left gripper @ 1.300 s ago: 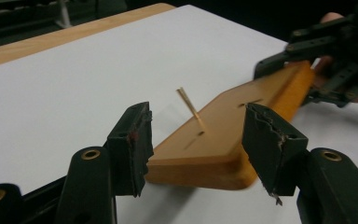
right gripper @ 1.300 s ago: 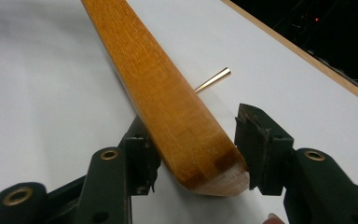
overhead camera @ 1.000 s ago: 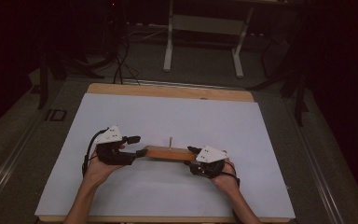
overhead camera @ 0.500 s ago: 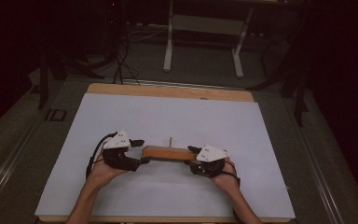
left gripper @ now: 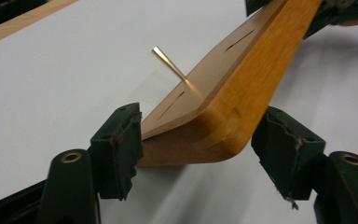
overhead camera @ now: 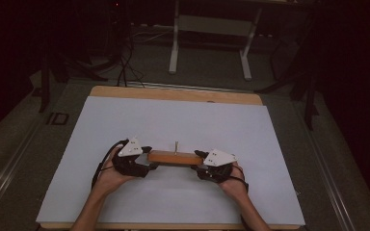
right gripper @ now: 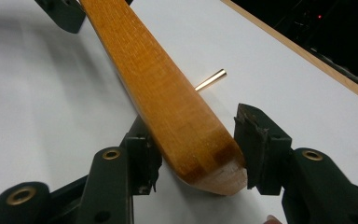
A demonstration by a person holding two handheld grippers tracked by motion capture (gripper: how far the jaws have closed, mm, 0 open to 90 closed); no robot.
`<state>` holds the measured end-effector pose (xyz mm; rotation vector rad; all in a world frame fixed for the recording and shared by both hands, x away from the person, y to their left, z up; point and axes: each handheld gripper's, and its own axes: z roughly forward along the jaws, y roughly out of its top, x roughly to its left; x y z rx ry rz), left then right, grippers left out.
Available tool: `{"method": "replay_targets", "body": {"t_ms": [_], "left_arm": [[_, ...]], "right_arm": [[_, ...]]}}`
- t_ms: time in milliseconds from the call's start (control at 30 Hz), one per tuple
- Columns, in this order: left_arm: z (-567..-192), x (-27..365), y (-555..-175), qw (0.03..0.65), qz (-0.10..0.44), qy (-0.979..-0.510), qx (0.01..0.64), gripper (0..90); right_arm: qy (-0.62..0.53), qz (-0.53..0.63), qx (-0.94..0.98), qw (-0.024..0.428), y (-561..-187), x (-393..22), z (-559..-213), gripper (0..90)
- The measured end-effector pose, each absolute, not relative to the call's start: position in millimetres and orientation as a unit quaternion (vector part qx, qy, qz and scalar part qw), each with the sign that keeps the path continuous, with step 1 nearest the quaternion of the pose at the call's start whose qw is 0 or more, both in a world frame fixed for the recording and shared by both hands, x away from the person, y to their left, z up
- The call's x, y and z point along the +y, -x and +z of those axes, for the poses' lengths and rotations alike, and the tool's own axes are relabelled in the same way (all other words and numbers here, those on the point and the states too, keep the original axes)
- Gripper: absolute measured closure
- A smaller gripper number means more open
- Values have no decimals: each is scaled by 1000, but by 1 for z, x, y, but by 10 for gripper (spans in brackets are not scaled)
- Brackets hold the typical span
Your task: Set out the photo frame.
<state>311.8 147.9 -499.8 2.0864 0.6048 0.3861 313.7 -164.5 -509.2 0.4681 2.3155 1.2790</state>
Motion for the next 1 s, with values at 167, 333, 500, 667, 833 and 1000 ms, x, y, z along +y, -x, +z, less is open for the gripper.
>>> {"method": "replay_targets", "body": {"t_ms": [167,333,500,667,833,1000], "left_arm": [[-502,145,-313,445,178,-843,244,411],[-504,140,-314,445,184,-842,242,426],[-505,137,-314,443,198,-841,240,448],[-505,136,-313,439,206,-841,239,469],[-504,134,-313,438,211,-841,240,492],[-503,133,-313,438,212,-839,244,495]], "right_arm": [[-171,464,840,224,-314,-165,-509,517],[-174,468,838,218,-315,-166,-509,515],[-176,470,837,216,-316,-167,-509,514],[-178,474,836,212,-318,-169,-509,513],[-184,474,834,213,-321,-173,-510,512],[-190,477,832,212,-322,-174,-509,511]]}}
